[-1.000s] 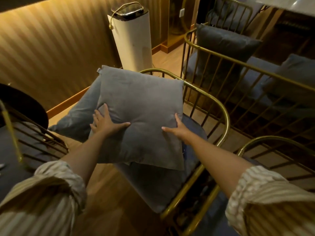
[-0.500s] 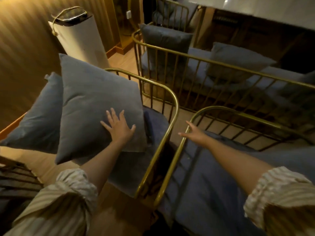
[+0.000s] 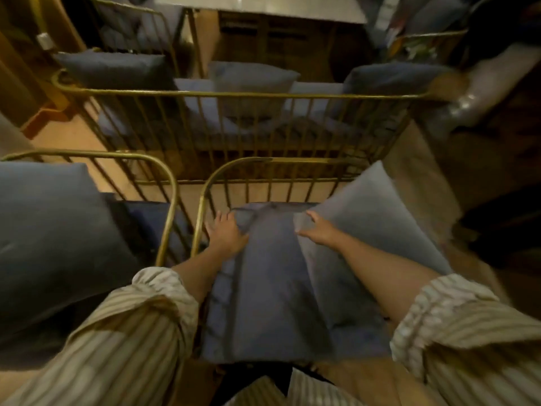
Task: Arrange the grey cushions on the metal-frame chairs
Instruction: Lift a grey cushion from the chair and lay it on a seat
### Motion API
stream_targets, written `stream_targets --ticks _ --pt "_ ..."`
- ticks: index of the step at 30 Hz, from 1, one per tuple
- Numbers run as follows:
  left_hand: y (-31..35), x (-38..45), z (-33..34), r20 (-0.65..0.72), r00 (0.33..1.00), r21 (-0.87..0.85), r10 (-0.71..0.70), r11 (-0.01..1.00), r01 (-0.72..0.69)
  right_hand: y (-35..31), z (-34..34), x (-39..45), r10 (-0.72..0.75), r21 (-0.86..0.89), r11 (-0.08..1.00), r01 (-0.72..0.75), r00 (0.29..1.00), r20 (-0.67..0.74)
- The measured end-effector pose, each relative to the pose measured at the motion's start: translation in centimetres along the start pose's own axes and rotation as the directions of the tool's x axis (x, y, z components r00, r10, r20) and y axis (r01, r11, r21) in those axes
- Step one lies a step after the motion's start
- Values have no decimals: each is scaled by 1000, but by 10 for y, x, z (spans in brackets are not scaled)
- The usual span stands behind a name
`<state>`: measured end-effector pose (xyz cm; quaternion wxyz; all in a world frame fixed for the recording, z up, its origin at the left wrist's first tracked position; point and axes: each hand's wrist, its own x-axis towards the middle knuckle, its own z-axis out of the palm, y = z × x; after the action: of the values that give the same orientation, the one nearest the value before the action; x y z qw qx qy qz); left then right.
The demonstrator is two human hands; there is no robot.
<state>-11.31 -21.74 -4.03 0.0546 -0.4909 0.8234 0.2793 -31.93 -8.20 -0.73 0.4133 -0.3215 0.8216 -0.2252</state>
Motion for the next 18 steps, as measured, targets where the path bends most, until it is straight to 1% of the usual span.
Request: stream_targets --ticks 2,4,5,6,7,8,11,12,14,16,18 --pt "33 6 21 64 997 26 50 998 -52 36 -30 -8 50 -9 999 -51 997 -64" --pt "65 13 44 115 990 40 82 995 -87 76 -59 -16 69 -38 996 -76 985 -160" --pt "79 16 55 140 986 44 88 995 -95 95 -72 -19 70 -103 990 -94 974 -214" --pt "89 18 63 152 985 44 87 995 -94 111 -82 -21 74 -203 971 -129 963 -260" --pt "99 21 74 167 982 48 88 994 -97 128 -93 -22 83 -297 939 -175 951 -298" --pt "108 24 84 176 980 51 92 993 -102 141 -103 -23 90 -355 911 -212 939 -331" --pt "132 28 110 225 973 28 54 998 -62 169 -127 -20 63 -436 860 -266 902 -426" --pt "138 32 121 256 966 13 16 1000 -20 176 -134 -17 60 -441 851 -284 888 -457" --pt "144 48 145 305 951 -39 -57 997 73 190 -144 -7 80 -395 865 -310 862 -501" --pt "145 63 167 352 932 -89 -85 988 123 206 -150 5 111 -353 878 -324 854 -508" --pt "149 79 190 374 924 -181 -80 971 157 222 -152 19 141 -334 882 -332 862 -486"
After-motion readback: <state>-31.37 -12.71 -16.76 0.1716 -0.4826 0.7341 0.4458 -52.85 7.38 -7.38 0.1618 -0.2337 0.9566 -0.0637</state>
